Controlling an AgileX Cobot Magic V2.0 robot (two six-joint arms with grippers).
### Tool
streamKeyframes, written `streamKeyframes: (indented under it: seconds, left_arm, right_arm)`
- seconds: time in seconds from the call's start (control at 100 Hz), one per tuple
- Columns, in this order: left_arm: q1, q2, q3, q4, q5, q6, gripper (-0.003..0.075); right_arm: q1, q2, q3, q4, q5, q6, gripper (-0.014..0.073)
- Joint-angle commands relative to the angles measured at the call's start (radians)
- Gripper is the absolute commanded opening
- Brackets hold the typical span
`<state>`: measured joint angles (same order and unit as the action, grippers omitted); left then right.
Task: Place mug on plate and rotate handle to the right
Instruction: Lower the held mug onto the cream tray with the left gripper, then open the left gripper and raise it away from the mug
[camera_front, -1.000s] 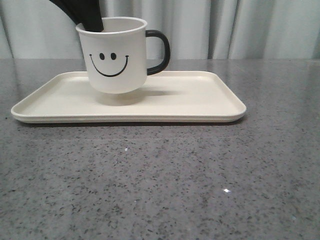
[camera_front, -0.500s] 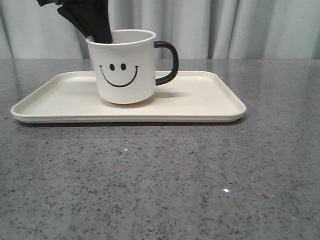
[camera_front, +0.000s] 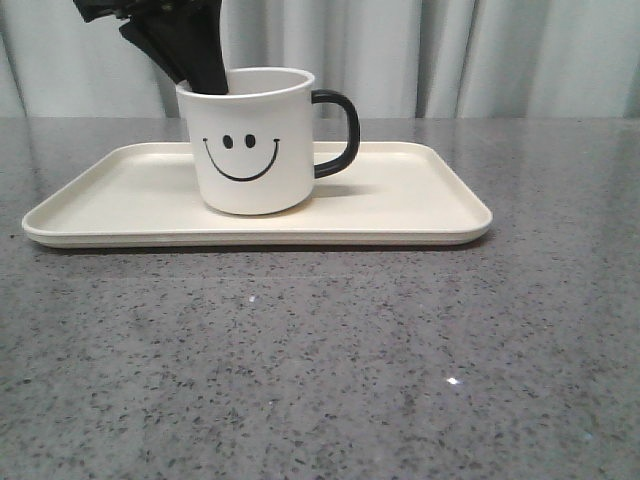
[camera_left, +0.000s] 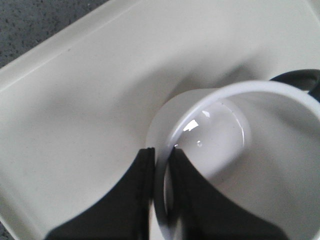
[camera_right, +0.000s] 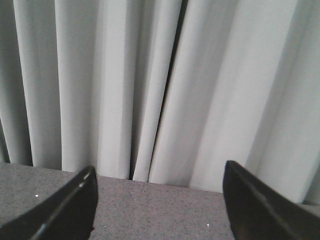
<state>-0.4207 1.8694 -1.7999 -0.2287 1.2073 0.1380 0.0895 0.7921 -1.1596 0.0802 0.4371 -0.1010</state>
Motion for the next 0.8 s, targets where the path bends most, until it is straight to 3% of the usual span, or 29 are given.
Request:
streamKeyframes:
  seconds: [0.0,0.41,0.79]
  left_arm:
    - [-0.008,-0.046,-0.032,-0.026,-0.026,-0.004,-0.002]
    - [-0.008,-0.046,-0.032,-0.027,-0.015,-0.004,0.0003]
    - [-0.008,-0.046,-0.032,-0.027,-0.004,-0.004,0.0328]
  right_arm:
    - [-0.003,0.002,-0.03,-0.004,-0.078,-0.006,0.053]
    - [-0.003,0.002,-0.03,-0.004,-0.078,-0.006,0.053]
    - [-0.003,0.002,-0.03,-0.004,-0.078,-0.006,0.053]
